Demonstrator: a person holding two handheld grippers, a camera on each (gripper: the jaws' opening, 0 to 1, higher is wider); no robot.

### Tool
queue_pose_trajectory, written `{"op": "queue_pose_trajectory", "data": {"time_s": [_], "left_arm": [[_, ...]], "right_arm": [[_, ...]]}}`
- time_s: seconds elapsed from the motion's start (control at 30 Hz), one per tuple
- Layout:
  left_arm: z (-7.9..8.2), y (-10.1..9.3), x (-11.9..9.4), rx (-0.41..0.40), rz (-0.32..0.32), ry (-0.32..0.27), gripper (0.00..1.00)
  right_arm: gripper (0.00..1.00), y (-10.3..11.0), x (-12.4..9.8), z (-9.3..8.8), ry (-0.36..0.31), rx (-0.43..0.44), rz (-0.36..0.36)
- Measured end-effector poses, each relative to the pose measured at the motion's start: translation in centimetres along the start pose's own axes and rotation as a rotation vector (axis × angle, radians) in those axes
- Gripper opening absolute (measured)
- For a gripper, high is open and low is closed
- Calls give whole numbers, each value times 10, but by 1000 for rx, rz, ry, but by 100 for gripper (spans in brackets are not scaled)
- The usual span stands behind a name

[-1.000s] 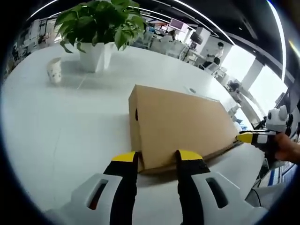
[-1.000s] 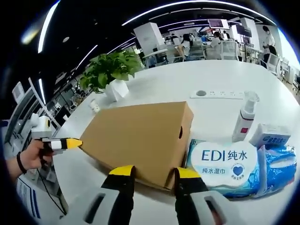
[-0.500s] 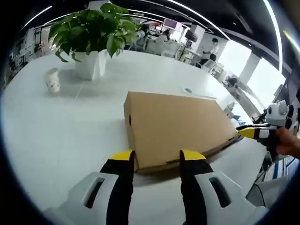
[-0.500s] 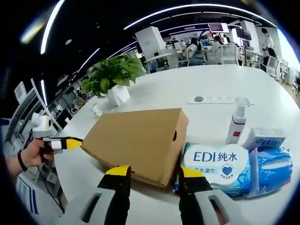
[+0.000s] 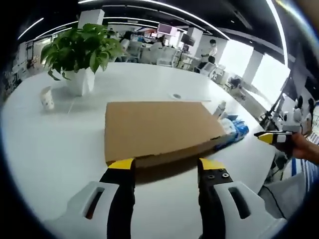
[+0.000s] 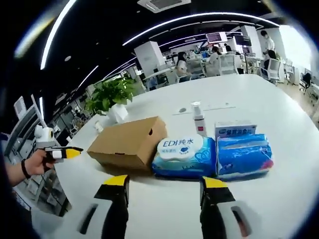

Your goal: Operate the shoe box by opening the lid, removing the specified soft item, and placing it in the target area until the item is outside and the box remains undamaged.

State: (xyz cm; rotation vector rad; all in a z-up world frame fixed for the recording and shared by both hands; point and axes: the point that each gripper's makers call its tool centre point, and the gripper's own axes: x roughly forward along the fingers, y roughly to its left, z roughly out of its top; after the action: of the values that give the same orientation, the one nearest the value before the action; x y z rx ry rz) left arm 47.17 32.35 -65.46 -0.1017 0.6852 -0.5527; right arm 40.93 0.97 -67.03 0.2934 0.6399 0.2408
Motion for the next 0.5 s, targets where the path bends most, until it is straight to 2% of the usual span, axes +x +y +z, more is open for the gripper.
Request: {"op": "queue_pose_trajectory", "data": {"time_s": [0.07, 0.13, 0.23, 0.4, 0.5], "left_arm": [[-4, -9, 0, 10, -13, 2, 52], [-8, -17, 0, 18, -20, 0, 53], [-13, -23, -2, 29, -27, 11, 54], [-18, -27, -6, 77, -22, 35, 56], [-20, -32, -9, 64, -27, 29, 58]], "right_arm": [[56, -10, -16, 2, -45, -37, -42], [57, -13, -29, 1, -78, -44, -55], [60, -20, -48, -7, -87, -54, -80], [62, -25, -61, -18, -92, -58, -101], [65, -25, -62, -27, -101, -32, -107]]}}
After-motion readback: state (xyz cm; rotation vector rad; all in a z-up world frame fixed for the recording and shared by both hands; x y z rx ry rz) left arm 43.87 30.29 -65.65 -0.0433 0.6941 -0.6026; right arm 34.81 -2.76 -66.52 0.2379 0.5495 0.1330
